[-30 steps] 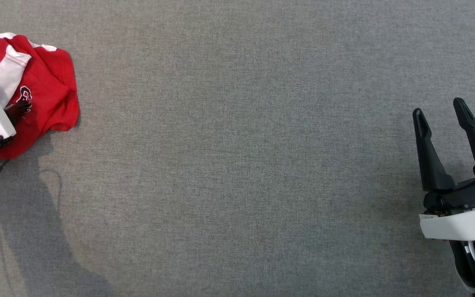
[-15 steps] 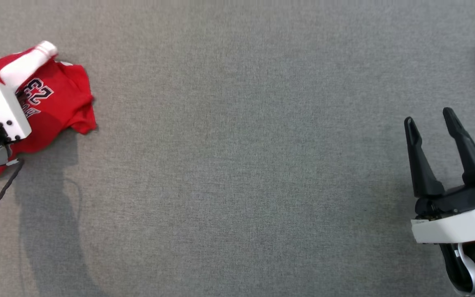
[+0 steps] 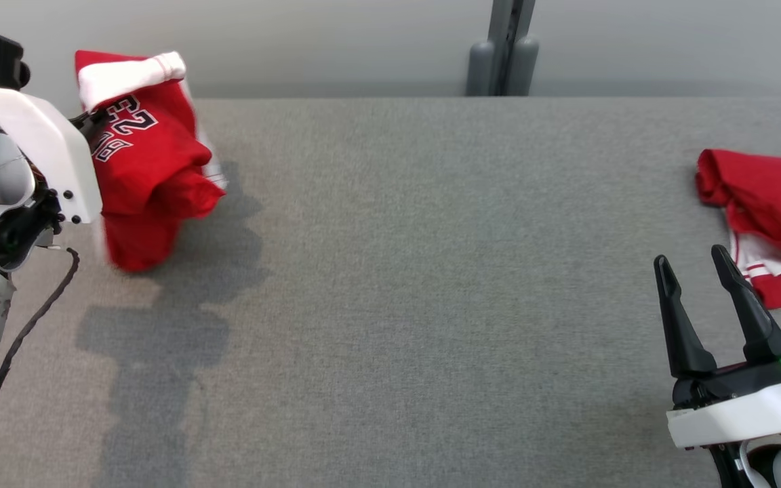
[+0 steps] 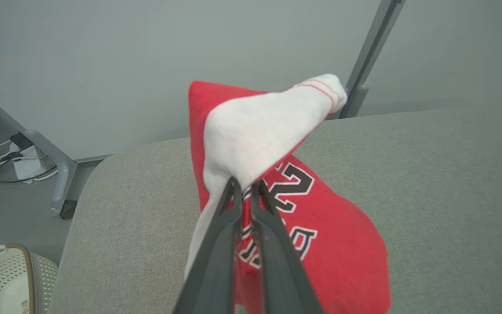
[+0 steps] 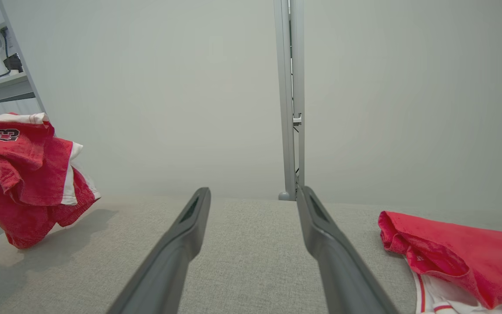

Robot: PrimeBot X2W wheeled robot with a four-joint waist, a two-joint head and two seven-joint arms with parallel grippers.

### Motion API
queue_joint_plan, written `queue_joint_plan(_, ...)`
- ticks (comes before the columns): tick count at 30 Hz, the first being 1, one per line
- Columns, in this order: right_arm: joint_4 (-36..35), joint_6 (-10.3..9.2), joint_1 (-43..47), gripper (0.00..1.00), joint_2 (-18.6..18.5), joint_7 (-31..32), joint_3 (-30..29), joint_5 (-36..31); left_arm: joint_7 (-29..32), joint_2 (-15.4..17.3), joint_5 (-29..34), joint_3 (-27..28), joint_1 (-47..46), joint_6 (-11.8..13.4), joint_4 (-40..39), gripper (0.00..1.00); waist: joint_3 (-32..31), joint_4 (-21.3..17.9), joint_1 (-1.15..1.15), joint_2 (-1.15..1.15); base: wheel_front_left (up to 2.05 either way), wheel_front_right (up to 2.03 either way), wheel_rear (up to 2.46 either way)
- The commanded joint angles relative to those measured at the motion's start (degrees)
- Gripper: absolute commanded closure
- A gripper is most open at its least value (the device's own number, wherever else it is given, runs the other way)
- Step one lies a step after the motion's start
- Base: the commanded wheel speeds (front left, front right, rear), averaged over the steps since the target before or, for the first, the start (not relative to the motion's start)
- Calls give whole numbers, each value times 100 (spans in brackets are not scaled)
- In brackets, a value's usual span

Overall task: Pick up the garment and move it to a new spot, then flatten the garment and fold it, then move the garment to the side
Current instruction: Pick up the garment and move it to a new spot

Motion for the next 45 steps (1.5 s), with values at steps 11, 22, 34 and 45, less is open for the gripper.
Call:
queue_joint_plan(11, -193, 2, 351, 0, -25, 59, -145, 58, 355, -218, -296, -103, 950, 484, -2180, 100, -534, -656, 0, 0, 0, 0, 0)
queue_joint_plan(22, -305, 2, 362, 0, -26, 42, -154, 83, -126, -793, -29, -613, 2303, 1196, -3434, 100, -344, -1249, 0, 0, 0, 0, 0)
queue_joint_plan(34, -163, 2, 212, 0, -3, -74, -38, 88, -1434, -2068, 251, -1453, 2386, 577, -1458, 60, -84, -1589, 0, 0, 0, 0, 0)
queue_joint_plan(45, -63, 2, 344, 0, -22, -37, -89, 72, -2107, -2246, 380, -1604, 2152, 372, -1042, 0, -273, -1313, 0, 0, 0, 0, 0)
